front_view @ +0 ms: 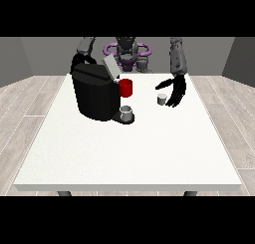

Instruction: Insert the coffee pod into the coffee machine and close the lid

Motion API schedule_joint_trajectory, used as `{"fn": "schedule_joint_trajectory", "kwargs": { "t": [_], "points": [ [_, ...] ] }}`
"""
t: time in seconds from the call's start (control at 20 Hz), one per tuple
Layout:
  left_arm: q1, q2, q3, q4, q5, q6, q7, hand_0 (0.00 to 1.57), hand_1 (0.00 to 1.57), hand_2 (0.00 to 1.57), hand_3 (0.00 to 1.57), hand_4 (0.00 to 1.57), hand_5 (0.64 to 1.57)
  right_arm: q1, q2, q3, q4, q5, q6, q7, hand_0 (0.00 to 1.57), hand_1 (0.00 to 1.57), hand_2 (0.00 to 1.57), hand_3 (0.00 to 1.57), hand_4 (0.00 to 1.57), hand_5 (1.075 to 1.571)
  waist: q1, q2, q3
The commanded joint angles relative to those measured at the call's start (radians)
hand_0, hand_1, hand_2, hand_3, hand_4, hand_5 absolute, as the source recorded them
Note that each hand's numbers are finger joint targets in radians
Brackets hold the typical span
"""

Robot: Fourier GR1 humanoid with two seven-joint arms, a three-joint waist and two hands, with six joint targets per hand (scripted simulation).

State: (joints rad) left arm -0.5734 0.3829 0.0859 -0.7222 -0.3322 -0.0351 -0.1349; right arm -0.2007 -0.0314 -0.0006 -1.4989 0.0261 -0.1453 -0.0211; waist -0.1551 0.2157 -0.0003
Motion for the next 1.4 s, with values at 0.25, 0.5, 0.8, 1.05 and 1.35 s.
{"fn": "schedule_joint_trajectory", "kwargs": {
  "t": [0.25,0.5,0.8,1.05,1.35],
  "points": [
    [-0.04,-0.003,-0.069,0.069,-0.147,0.099,-0.026,0.61,0.61,0.75,0.48,0.0,1.571,-0.058,-0.021,-0.047,0.043,-0.014,0.001,-0.008,0.0,0.0,0.0,0.0,0.39,1.571,-0.007,0.032,0.0003],
    [-0.051,0.009,-0.039,0.11,-0.163,0.15,-0.107,0.72,0.72,0.86,0.65,0.23,1.571,-0.039,-0.023,-0.042,0.041,-0.018,0.013,0.014,0.0,0.0,0.0,0.0,0.43,1.571,0.003,0.013,0.0],
    [-0.05,-0.018,-0.027,0.187,-0.203,0.254,-0.141,0.92,0.92,1.04,0.83,0.36,1.571,-0.006,-0.005,0.001,-0.02,0.0,0.009,0.034,0.0,0.0,0.0,0.0,0.49,1.571,-0.036,0.012,-0.0003],
    [-0.116,-0.016,-0.09,0.19,-0.29,0.232,-0.035,0.97,0.97,1.05,0.79,0.32,1.571,-0.049,0.013,-0.011,0.034,-0.004,-0.014,0.037,0.0,0.0,0.0,0.0,0.49,1.571,-0.031,0.002,0.0002],
    [-0.128,0.044,-0.058,0.185,-0.258,0.134,-0.177,1.32,1.32,1.43,1.41,0.55,1.571,-0.042,0.013,-0.032,0.064,-0.01,-0.034,0.016,0.0,0.0,0.0,0.0,0.49,1.571,0.012,-0.011,-0.0001]
  ]
}}
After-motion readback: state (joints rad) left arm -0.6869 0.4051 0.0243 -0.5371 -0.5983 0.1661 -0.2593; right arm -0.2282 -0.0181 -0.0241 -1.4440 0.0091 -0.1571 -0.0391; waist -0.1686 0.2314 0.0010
